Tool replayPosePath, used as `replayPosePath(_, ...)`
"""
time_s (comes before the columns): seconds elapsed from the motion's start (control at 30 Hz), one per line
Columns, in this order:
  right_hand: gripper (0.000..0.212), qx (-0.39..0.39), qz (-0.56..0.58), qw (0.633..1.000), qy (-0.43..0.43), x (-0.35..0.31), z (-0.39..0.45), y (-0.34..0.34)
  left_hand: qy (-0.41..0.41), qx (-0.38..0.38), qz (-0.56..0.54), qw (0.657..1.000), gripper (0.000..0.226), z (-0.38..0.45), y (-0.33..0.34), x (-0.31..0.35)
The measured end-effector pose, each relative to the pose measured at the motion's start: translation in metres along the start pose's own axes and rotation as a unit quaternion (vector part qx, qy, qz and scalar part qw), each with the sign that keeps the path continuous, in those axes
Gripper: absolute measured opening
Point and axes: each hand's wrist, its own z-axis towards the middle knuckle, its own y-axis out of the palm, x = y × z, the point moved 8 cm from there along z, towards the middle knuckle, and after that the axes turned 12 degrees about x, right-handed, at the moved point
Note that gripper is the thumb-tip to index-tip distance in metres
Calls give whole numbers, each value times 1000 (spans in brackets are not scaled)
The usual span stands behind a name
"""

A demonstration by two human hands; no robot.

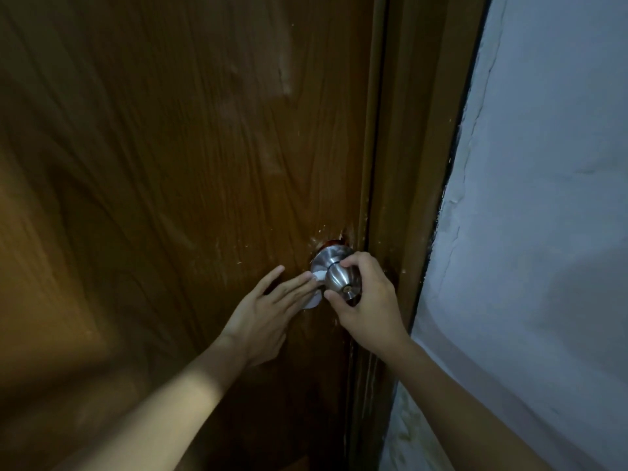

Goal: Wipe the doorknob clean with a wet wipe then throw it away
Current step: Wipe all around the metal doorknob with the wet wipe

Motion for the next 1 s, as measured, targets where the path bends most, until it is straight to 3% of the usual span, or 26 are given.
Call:
replayPosePath(0.23, 42, 4, 0, 1000, 8, 3, 1, 1, -70, 87, 8, 994, 78, 8, -23, -21)
replayPosePath(0.53, 41, 0, 5, 1000, 11, 3, 0, 2, -27, 37, -10, 999, 80, 5, 1, 3)
replayPosePath(1.0, 44, -11, 19, 1000, 15, 8, 2, 0, 29, 4, 74, 997, 70, 16, 8, 19)
